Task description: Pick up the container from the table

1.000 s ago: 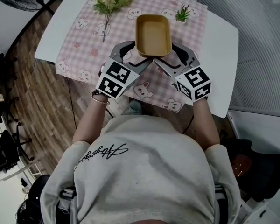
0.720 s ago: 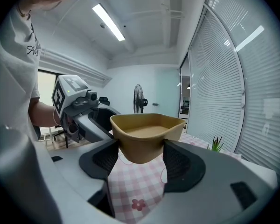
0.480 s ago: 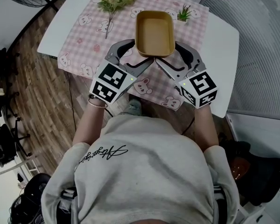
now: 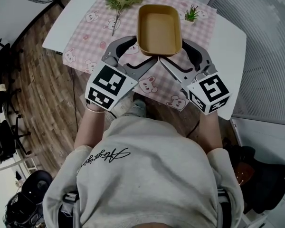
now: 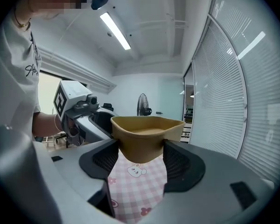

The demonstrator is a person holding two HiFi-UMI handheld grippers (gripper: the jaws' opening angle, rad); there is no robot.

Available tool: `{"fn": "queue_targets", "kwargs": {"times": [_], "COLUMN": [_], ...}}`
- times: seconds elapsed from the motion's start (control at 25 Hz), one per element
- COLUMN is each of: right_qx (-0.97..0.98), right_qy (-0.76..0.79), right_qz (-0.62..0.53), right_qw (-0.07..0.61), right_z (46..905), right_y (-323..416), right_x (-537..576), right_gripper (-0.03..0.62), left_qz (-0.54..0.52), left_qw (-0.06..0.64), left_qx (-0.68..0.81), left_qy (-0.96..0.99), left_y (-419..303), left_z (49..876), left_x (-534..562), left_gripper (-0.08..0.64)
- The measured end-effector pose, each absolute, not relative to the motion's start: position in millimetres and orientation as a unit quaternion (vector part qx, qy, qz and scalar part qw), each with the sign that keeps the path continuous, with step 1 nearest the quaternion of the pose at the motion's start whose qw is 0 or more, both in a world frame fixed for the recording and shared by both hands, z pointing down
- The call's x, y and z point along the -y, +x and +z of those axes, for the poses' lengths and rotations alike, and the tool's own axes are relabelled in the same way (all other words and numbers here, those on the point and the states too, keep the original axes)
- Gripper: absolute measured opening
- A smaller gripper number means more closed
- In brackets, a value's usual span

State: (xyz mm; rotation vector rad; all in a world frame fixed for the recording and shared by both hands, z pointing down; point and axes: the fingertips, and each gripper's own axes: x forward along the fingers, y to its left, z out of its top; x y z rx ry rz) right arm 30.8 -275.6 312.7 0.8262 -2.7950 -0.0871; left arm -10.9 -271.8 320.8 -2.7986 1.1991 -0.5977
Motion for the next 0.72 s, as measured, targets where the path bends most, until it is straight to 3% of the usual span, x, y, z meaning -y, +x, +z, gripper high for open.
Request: {"fn": "queue_targets", "kwargs": {"times": [0.72], "right_qx": [0.961], "right_qy": [0.265], "right_qz": [-0.025], "right_qw": [0.071], "right_z": [276.9], "right_y": [33.8], "right_x": [243.9], "right_gripper": [0.299], "left_qz": [-0.17], "left_qw": [0.034], "left_qx": [-0.388], "left_qy": [-0.905], "left_y": [-9.4], "left_z": [284.6], "left_x": [239.1], "left_gripper": [0.293]}}
